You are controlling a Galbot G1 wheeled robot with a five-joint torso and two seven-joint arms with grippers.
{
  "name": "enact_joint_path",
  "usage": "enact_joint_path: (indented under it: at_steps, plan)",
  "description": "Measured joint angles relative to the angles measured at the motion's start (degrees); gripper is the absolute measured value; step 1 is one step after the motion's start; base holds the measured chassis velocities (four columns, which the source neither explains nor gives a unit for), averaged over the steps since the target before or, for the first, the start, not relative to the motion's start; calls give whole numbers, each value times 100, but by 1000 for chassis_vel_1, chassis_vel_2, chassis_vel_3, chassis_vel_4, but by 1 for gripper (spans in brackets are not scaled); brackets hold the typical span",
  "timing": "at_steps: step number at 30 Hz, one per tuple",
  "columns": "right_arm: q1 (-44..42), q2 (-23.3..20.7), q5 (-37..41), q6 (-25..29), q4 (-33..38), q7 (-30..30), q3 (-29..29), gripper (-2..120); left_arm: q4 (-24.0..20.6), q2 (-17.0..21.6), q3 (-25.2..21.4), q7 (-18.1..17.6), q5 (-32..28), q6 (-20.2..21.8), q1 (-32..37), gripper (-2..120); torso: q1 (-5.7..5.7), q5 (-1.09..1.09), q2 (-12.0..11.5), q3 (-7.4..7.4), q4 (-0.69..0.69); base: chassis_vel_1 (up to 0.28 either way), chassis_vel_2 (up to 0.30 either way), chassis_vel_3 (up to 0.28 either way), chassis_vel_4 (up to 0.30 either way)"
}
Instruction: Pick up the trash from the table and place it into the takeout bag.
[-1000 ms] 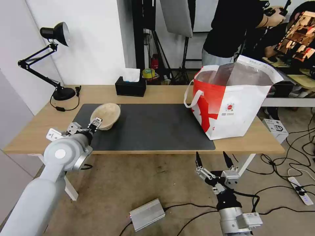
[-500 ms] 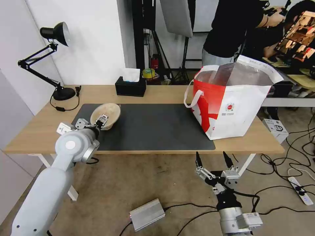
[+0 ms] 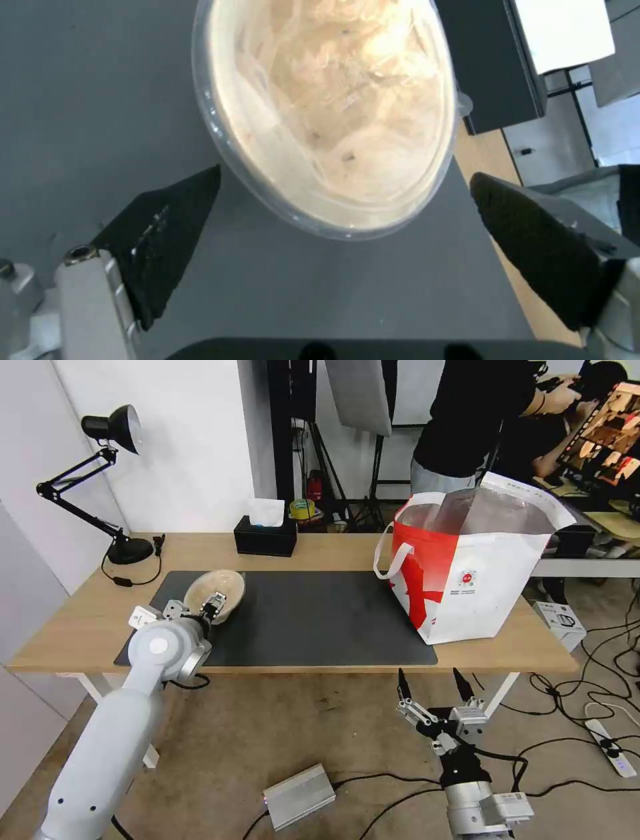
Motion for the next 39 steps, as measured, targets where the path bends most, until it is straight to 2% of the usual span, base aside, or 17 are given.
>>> enact_joint_path:
  at_steps: [26,39]
  plan:
    - [0,0,0,0,0,0,0,100,410,-201,-41,-17,70,-9,-195,100,0,0,0,0,0,0,0,0,0]
    - [0,0,0,0,0,0,0,100,749,-352,-36,-18,186,-27,-396,100,1,0,-1,0,0,0,0,0,0]
